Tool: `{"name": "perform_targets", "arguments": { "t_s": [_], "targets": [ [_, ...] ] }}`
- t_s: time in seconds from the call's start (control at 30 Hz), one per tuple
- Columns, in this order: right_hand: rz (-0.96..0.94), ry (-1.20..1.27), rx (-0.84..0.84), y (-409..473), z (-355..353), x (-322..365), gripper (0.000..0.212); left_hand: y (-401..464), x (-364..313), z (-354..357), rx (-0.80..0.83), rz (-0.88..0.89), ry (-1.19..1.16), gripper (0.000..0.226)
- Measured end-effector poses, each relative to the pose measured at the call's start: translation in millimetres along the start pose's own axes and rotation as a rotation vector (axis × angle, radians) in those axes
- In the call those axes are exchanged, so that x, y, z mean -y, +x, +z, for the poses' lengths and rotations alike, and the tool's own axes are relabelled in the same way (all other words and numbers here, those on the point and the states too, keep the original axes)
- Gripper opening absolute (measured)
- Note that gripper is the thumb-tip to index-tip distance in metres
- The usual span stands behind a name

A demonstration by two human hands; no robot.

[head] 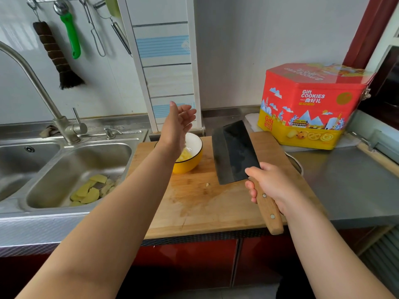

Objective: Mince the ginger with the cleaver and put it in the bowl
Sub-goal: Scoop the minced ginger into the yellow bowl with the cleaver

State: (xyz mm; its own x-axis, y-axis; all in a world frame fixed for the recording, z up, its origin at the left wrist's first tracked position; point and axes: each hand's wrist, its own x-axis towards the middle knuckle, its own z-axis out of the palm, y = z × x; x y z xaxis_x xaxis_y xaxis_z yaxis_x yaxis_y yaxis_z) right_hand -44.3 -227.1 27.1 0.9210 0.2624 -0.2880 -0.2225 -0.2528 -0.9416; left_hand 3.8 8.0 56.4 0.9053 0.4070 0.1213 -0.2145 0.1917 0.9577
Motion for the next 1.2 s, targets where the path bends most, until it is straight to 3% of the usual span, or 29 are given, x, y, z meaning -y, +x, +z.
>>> {"name": "perform_targets", "arguments": {
  "t_s": [0.13,0.27,0.37,0.43,0.5,0.87,1.1,1.17,1.2],
  "targets": [
    [-0.045,-0.041,0.021,0.3,0.0,-4.5,0.013,6.3,3.6,-6.7,-0.078,-0.036,-0.107,0.058],
    [-0.231,-0.204,-0.034,-1.0,8.1,2.1,0.021,12.4,-4.5,-11.1,-0.219,-0.103,-0.227,0.056],
    [-0.365,-0.36,-0.051,-1.7,13.2,7.3,0.01,16.4,-13.9,-12.7,-0.282,-0.151,-0.359,0.056],
    [-0.416,-0.453,-0.028,-0.4,15.3,6.3,0.042,17.9,-18.8,-12.1,-0.306,-0.163,-0.417,0.057],
    [-0.458,-0.532,-0.004,-1.8,20.6,6.1,0.054,17.8,-22.1,-9.9,-0.338,-0.181,-0.46,0.057],
    [-0.476,-1.0,-0.259,-7.8,41.3,-9.4,0.056,12.0,-32.2,-16.2,-0.479,-0.253,-0.716,0.048],
    [-0.474,-1.018,-0.338,-12.0,40.5,-4.5,0.055,7.2,-35.3,-14.3,-0.501,-0.208,-0.58,0.04],
    [-0.47,-1.039,-0.345,-11.3,42.9,-2.2,0.056,0.9,-38.1,-6.4,-0.439,-0.142,-0.319,0.024],
    [-0.47,-1.046,-0.348,-10.4,44.0,-1.4,0.056,-3.5,-38.0,-4.2,-0.398,-0.05,-0.076,0.02]
  ]
}}
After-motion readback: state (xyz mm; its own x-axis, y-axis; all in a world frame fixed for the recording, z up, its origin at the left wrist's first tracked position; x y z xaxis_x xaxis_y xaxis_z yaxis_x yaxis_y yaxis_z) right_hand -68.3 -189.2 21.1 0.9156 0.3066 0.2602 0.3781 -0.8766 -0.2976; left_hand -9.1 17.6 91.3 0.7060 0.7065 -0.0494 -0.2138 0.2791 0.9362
